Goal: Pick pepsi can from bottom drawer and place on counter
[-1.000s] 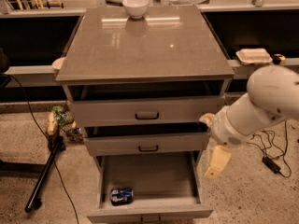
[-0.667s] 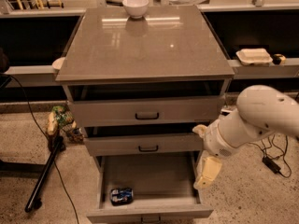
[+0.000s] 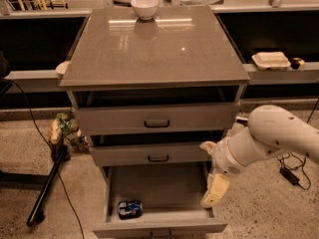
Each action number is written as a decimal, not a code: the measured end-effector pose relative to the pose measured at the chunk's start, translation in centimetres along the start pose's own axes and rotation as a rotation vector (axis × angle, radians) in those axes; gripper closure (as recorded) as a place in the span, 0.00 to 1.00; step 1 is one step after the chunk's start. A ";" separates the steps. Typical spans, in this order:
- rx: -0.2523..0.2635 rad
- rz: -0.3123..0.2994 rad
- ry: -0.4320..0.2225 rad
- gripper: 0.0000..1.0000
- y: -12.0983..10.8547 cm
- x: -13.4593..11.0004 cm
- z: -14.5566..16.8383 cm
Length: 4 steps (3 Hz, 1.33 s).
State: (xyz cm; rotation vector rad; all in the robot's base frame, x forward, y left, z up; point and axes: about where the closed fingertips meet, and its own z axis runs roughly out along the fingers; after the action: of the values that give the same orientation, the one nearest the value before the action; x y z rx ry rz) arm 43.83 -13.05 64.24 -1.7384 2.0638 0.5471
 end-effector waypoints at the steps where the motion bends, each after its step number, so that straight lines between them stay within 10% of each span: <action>1: -0.011 -0.006 0.004 0.00 -0.1 0.2 1.2; 4: -0.039 -0.106 -0.062 0.00 -1.5 2.5 13.7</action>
Offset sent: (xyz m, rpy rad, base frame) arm 0.0170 0.0295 -0.0984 -0.0095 -0.0406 0.0534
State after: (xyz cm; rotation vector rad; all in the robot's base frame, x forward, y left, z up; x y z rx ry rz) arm 45.45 -8.13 51.18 -1.8170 1.9189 0.6043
